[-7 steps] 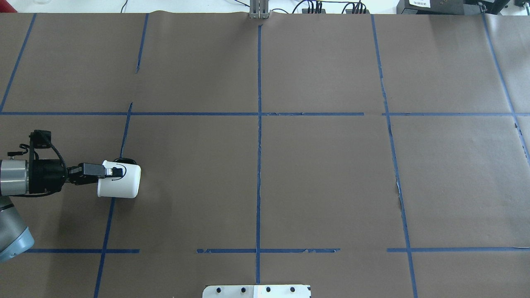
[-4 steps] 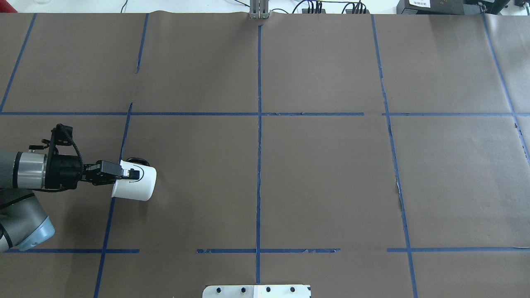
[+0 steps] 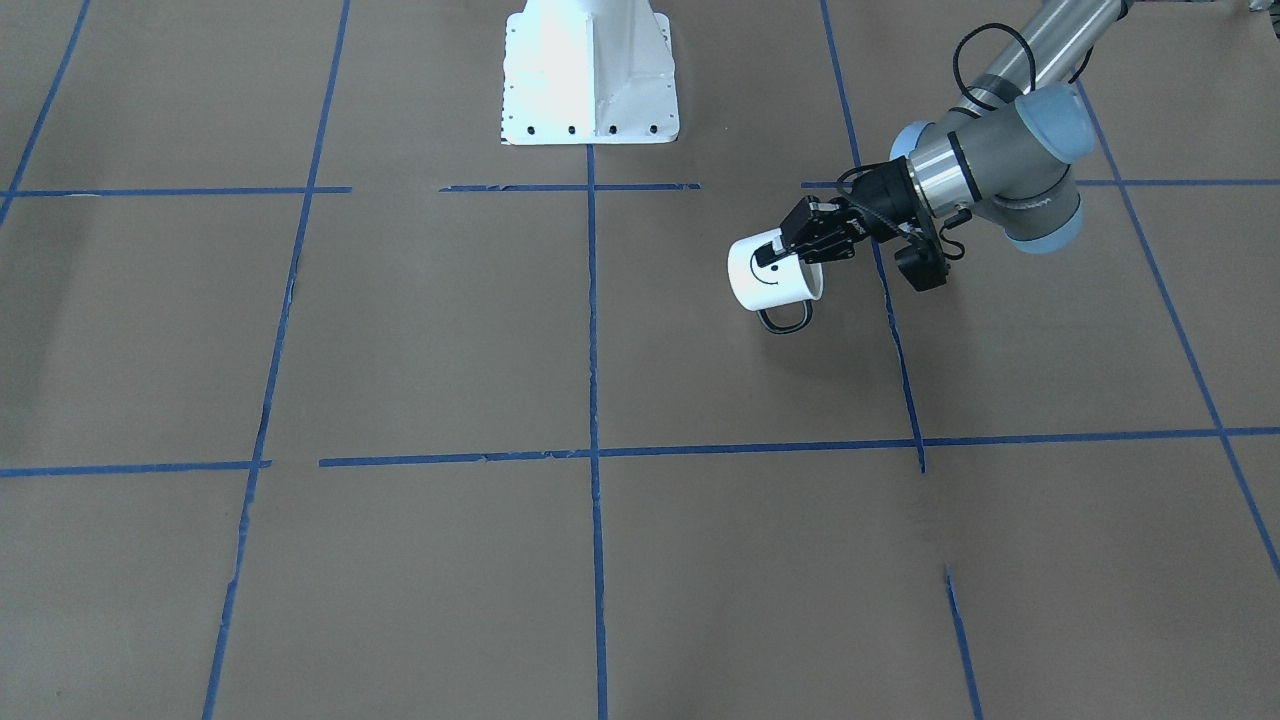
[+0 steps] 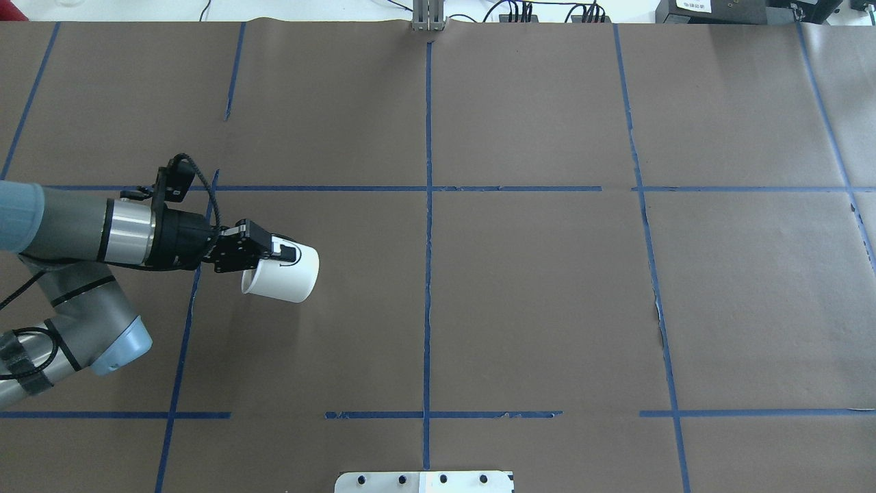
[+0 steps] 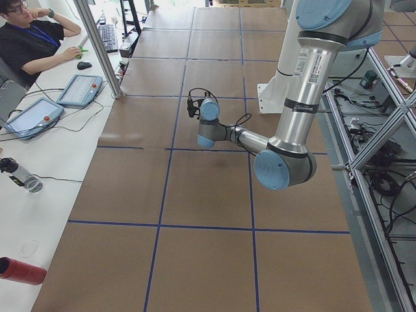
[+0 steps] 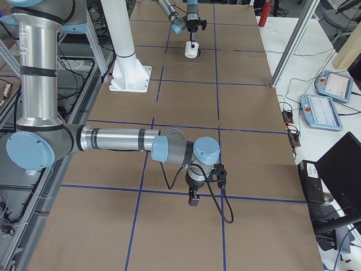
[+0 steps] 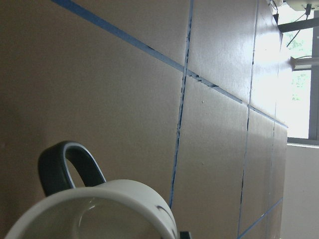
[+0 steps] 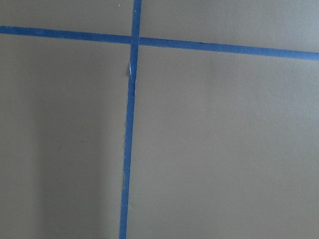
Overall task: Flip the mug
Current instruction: 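Lift the mug with the left gripper and rotate it upright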
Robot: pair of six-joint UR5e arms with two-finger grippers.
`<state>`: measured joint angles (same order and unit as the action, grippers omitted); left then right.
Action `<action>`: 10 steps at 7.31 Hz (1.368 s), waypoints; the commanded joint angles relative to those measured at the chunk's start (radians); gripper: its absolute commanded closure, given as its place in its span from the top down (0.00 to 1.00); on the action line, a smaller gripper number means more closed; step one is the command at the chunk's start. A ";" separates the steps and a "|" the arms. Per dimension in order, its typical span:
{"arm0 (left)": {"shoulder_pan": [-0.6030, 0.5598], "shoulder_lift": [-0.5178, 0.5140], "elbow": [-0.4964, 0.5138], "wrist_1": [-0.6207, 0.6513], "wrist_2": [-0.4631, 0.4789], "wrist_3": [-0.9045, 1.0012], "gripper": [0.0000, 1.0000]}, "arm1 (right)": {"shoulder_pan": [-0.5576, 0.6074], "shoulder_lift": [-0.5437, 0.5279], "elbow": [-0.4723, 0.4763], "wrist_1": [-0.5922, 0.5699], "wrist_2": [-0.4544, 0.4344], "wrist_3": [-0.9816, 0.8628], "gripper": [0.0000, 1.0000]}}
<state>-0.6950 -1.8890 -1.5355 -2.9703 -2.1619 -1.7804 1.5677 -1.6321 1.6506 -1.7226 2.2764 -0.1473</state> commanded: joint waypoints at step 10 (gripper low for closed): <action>0.153 -0.680 0.228 1.355 0.221 0.018 0.00 | 0.000 0.000 0.002 0.000 0.000 0.000 1.00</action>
<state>-0.5645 -2.5471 -1.3476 -1.6502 -1.9548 -1.7614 1.5677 -1.6322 1.6508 -1.7227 2.2764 -0.1473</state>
